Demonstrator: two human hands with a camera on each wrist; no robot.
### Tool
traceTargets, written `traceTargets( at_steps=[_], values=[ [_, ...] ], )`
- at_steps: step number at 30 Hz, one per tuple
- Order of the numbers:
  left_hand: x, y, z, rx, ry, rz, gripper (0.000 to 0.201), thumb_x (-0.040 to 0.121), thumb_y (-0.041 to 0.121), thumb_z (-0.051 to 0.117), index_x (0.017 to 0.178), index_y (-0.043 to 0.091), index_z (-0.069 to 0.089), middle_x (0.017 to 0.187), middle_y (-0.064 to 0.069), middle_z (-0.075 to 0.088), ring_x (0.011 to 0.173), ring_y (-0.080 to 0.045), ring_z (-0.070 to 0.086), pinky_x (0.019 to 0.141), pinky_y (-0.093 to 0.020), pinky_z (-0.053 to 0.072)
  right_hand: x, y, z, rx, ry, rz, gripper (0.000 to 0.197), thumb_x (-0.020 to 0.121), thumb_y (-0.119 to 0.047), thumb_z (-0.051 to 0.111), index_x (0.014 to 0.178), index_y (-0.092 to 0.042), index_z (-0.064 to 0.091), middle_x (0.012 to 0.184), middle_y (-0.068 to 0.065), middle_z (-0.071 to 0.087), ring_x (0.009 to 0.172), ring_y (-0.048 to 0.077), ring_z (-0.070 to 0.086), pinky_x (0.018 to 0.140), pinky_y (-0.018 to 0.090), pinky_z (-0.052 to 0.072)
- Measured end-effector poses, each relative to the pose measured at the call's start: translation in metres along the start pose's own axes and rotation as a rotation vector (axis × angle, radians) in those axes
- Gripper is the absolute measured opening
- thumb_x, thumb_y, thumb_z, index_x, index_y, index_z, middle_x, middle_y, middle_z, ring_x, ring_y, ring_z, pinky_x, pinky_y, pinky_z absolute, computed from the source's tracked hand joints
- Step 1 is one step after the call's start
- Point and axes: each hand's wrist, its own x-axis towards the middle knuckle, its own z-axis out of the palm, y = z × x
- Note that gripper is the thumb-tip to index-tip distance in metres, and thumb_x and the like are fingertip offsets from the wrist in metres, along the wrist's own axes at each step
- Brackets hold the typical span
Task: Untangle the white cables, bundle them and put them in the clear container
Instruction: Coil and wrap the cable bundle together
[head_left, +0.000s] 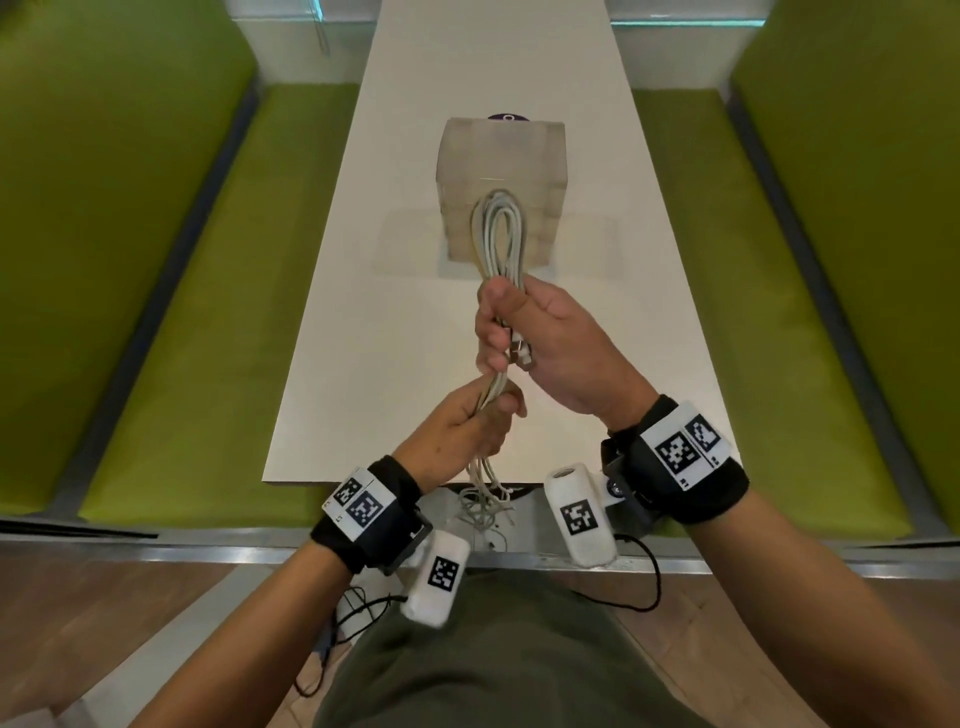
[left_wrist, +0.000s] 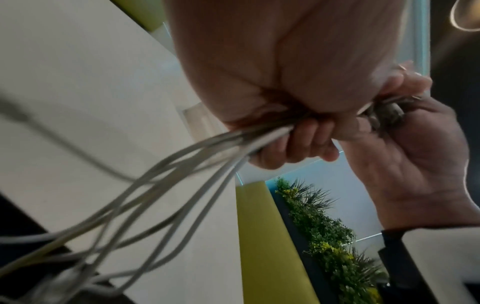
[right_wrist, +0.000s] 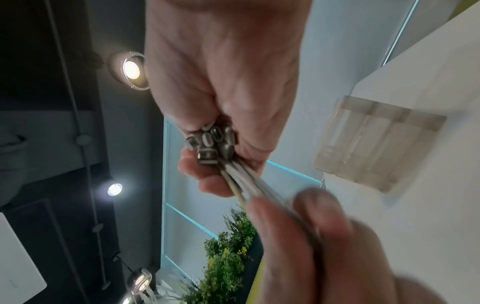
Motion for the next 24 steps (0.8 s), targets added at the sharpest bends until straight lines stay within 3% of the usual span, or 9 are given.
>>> traceTargets(
  at_steps=[2, 4, 6, 10, 14, 17, 20, 22, 24],
  values=[
    [-0.004, -0.002, -0.005, -0.042, -0.018, -0.008, 0.041, 0.081, 0.063, 0.057, 0.078, 0.022, 0.056, 0.054, 0.006, 0.035, 0.047, -0.011, 0.029, 0.048, -0.025, 0.028, 0.0, -0.004, -0.002, 0.029, 0.017, -0.016, 0.025, 0.102, -0.022, 0.035, 0.084, -0.009, 0.046, 0.061, -0.004, 0.046, 0.052, 0.013, 0.045, 0.058, 0.027, 0.045],
    [-0.004, -0.002, -0.009, -0.019, -0.053, -0.018, 0.044, 0.077, 0.069, 0.056, 0.074, 0.026, 0.055, 0.052, 0.006, 0.036, 0.044, -0.012, 0.031, 0.046, -0.023, 0.031, 0.001, -0.008, -0.003, 0.051, 0.035, -0.021, 0.025, 0.102, -0.023, 0.035, 0.083, -0.009, 0.046, 0.06, -0.004, 0.046, 0.05, 0.012, 0.042, 0.057, 0.028, 0.044],
    [-0.003, -0.002, -0.01, 0.016, -0.101, -0.038, 0.039, 0.08, 0.065, 0.057, 0.07, 0.027, 0.053, 0.051, 0.006, 0.039, 0.041, -0.014, 0.038, 0.047, -0.025, 0.038, 0.002, -0.016, -0.003, 0.08, 0.047, -0.039, 0.026, 0.102, -0.022, 0.035, 0.083, -0.009, 0.047, 0.058, -0.004, 0.045, 0.049, 0.012, 0.041, 0.056, 0.028, 0.043],
    [-0.003, -0.007, -0.009, 0.081, -0.148, -0.076, 0.036, 0.09, 0.045, 0.05, 0.073, 0.015, 0.044, 0.049, 0.007, 0.043, 0.046, -0.016, 0.053, 0.055, -0.029, 0.046, 0.005, -0.033, -0.004, 0.122, 0.038, -0.098, 0.028, 0.103, -0.02, 0.032, 0.082, -0.01, 0.047, 0.059, -0.003, 0.044, 0.049, 0.012, 0.041, 0.056, 0.029, 0.042],
    [-0.006, -0.012, -0.008, 0.175, -0.212, -0.086, 0.042, 0.087, 0.057, 0.054, 0.084, 0.015, 0.052, 0.068, 0.002, 0.066, 0.074, -0.018, 0.069, 0.073, -0.03, 0.051, 0.002, -0.029, -0.003, 0.143, 0.037, -0.082, 0.027, 0.103, -0.021, 0.033, 0.082, -0.01, 0.047, 0.06, -0.002, 0.043, 0.049, 0.013, 0.041, 0.056, 0.029, 0.042],
    [-0.002, 0.0, -0.01, 0.081, -0.112, -0.014, 0.044, 0.083, 0.052, 0.062, 0.103, 0.014, 0.055, 0.094, 0.003, 0.073, 0.104, -0.021, 0.066, 0.095, -0.036, 0.05, 0.0, -0.017, 0.001, 0.133, 0.039, -0.027, 0.027, 0.102, -0.024, 0.035, 0.083, -0.01, 0.048, 0.059, -0.003, 0.044, 0.049, 0.012, 0.042, 0.057, 0.029, 0.043],
    [0.011, 0.02, -0.01, 0.008, -0.029, 0.056, 0.035, 0.089, 0.035, 0.06, 0.101, 0.003, 0.054, 0.083, 0.003, 0.073, 0.083, -0.014, 0.069, 0.082, -0.022, 0.051, -0.002, -0.002, 0.003, 0.072, 0.03, 0.028, 0.026, 0.1, -0.029, 0.039, 0.084, -0.01, 0.049, 0.061, -0.002, 0.047, 0.05, 0.012, 0.048, 0.059, 0.036, 0.039],
    [0.013, 0.028, -0.008, 0.012, -0.022, 0.053, 0.04, 0.088, 0.045, 0.057, 0.088, 0.006, 0.054, 0.061, 0.004, 0.065, 0.059, -0.01, 0.062, 0.064, -0.016, 0.046, -0.002, 0.0, 0.003, 0.017, 0.017, 0.025, 0.027, 0.099, -0.03, 0.04, 0.085, -0.01, 0.049, 0.061, -0.001, 0.048, 0.051, 0.015, 0.05, 0.058, 0.04, 0.035],
    [0.008, 0.026, -0.007, 0.026, -0.051, 0.057, 0.051, 0.082, 0.062, 0.056, 0.08, 0.011, 0.051, 0.053, 0.01, 0.055, 0.048, -0.009, 0.053, 0.054, -0.016, 0.041, -0.003, -0.007, 0.003, -0.01, 0.004, 0.003, 0.025, 0.099, -0.028, 0.039, 0.086, -0.009, 0.048, 0.061, -0.002, 0.048, 0.052, 0.016, 0.049, 0.057, 0.04, 0.037]
  ],
)
